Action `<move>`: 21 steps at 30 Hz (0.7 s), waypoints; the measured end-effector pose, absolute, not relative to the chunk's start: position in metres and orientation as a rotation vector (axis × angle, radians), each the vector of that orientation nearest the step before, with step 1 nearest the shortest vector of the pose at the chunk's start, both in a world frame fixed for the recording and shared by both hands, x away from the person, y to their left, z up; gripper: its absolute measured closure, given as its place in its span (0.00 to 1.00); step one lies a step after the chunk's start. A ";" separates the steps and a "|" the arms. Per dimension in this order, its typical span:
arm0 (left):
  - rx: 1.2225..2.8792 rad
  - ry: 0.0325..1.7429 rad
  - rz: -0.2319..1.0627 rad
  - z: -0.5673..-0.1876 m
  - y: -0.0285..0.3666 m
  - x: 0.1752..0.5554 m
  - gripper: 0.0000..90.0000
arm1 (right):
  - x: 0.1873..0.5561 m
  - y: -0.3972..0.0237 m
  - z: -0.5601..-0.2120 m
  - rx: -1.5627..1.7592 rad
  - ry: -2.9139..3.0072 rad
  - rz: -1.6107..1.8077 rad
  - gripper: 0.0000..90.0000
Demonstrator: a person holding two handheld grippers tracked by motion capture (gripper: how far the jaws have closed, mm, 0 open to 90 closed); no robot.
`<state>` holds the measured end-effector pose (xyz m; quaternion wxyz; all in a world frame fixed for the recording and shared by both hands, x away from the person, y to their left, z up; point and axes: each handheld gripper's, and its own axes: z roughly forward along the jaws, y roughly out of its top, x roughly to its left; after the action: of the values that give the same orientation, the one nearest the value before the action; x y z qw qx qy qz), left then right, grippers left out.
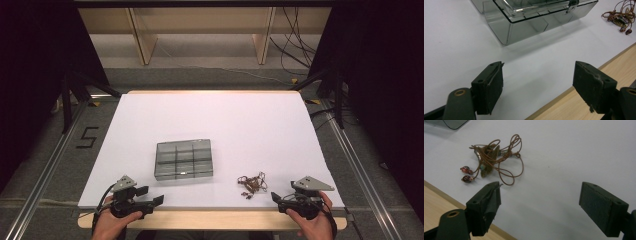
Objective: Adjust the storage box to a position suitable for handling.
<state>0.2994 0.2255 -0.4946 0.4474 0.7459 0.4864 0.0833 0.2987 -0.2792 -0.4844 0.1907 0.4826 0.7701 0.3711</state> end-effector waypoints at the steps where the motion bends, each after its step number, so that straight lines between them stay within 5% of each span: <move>1: 1.846 1.204 0.206 -0.495 0.226 0.299 0.26 | 0.299 -0.279 -0.484 1.361 2.156 1.043 0.21; 21: 1.832 1.203 0.211 -0.494 0.227 0.300 0.26 | 0.299 -0.282 -0.482 1.393 2.110 1.068 0.22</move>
<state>0.3004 0.2266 -0.4943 0.4526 0.7419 0.4873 0.0856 0.2990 -0.2820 -0.4817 0.1971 0.4975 0.7537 0.3816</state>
